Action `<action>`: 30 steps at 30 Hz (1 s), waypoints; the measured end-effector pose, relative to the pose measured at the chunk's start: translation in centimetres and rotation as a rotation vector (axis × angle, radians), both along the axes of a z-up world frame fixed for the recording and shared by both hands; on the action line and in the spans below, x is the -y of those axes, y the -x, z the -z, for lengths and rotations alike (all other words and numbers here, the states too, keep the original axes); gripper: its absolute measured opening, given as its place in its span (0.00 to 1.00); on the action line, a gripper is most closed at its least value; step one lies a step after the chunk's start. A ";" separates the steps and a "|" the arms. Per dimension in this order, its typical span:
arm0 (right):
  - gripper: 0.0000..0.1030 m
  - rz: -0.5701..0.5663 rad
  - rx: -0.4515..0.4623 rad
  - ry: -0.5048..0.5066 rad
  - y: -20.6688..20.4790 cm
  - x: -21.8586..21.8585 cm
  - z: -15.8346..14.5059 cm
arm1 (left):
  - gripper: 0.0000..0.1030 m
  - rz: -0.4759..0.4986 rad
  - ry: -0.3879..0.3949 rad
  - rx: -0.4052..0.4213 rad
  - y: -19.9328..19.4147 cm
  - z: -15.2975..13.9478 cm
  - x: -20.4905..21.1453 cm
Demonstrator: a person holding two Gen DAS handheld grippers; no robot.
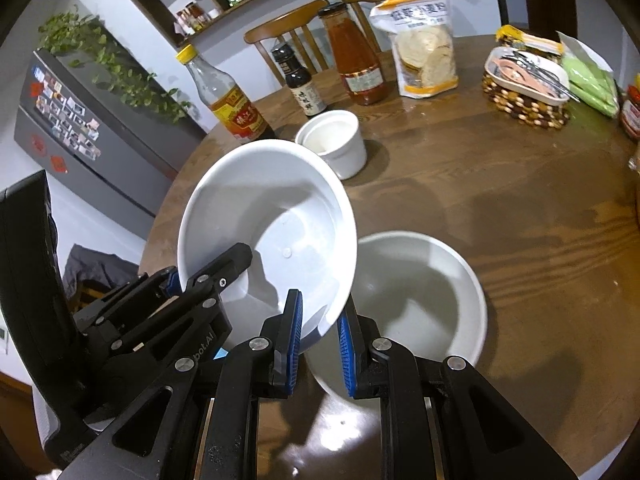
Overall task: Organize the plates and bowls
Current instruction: 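Lift the medium white bowl with both grippers over the large bowl, then lower the medium white bowl into the large white bowl with both grippers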
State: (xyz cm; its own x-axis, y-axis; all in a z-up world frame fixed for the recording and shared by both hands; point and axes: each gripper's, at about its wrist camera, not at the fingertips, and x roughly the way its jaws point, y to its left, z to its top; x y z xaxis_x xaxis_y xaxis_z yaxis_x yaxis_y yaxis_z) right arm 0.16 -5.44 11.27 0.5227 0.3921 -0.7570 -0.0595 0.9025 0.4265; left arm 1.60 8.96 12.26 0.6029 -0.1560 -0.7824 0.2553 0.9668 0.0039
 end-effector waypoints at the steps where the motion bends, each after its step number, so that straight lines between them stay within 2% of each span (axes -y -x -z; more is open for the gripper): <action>1: 0.19 0.003 -0.002 0.001 0.3 0.3 0.1 | 0.15 0.004 0.000 0.000 0.3 0.0 0.3; 16: 0.19 0.023 -0.026 0.004 3.6 4.8 0.8 | 0.15 0.046 -0.005 -0.040 3.4 0.9 5.0; 30: 0.19 -0.029 -0.035 0.000 3.9 6.0 1.2 | 0.15 -0.003 -0.010 -0.076 4.3 1.2 6.4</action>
State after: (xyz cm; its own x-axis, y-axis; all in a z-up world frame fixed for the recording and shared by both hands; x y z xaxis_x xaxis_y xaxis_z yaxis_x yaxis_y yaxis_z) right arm -3.77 -11.40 10.09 0.4846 0.4065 -0.7745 -0.0708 0.9008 0.4285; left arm -2.66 2.59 11.02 0.5424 -0.1466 -0.8272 0.2524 0.9676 -0.0060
